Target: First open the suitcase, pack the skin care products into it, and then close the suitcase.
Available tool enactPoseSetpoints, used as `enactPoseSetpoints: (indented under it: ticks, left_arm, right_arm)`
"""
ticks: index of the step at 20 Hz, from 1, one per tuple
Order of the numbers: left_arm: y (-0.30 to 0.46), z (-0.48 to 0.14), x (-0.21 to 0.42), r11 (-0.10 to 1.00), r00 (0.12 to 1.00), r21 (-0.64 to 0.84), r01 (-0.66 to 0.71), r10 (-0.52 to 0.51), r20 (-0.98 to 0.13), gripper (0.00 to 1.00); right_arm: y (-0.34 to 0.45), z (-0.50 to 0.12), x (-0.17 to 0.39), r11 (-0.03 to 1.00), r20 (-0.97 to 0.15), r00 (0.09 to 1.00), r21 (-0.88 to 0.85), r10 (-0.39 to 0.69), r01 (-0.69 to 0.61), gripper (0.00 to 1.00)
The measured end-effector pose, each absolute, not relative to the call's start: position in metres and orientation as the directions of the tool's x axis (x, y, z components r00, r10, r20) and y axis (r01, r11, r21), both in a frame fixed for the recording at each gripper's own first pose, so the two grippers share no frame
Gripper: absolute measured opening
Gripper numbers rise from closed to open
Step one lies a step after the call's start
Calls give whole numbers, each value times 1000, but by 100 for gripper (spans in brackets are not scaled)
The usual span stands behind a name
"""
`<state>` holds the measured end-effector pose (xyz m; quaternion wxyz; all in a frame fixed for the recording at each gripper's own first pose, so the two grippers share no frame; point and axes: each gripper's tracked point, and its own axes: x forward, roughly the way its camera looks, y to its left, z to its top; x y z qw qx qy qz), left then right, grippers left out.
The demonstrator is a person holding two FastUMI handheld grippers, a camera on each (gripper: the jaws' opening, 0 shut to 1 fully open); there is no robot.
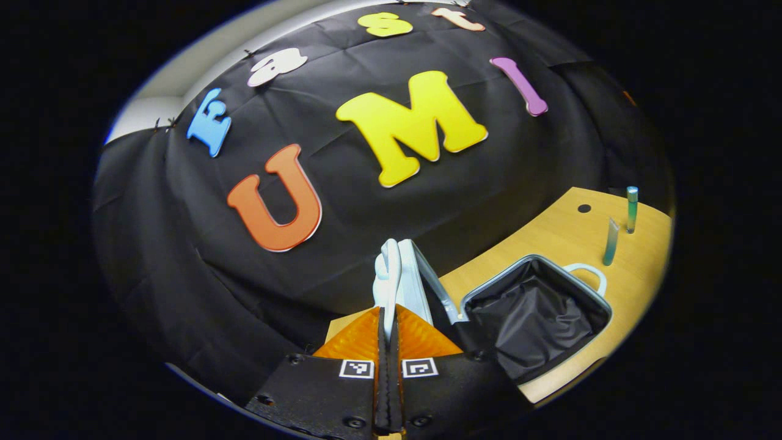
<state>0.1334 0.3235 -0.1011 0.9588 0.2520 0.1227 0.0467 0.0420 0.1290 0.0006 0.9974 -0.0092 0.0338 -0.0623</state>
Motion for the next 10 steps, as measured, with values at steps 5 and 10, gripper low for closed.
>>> enactPoseSetpoints:
  ticks: [5,10]
  left_arm:
    - [401,-139,136,892,945,442,-94,220,-243,3]
    - [456,-198,152,898,908,436,-59,229,-350,3]
  right_arm:
    - [151,-11,37,991,-134,982,-4,-132,133,80]
    - [151,-15,27,987,-151,976,-44,-157,152,80]
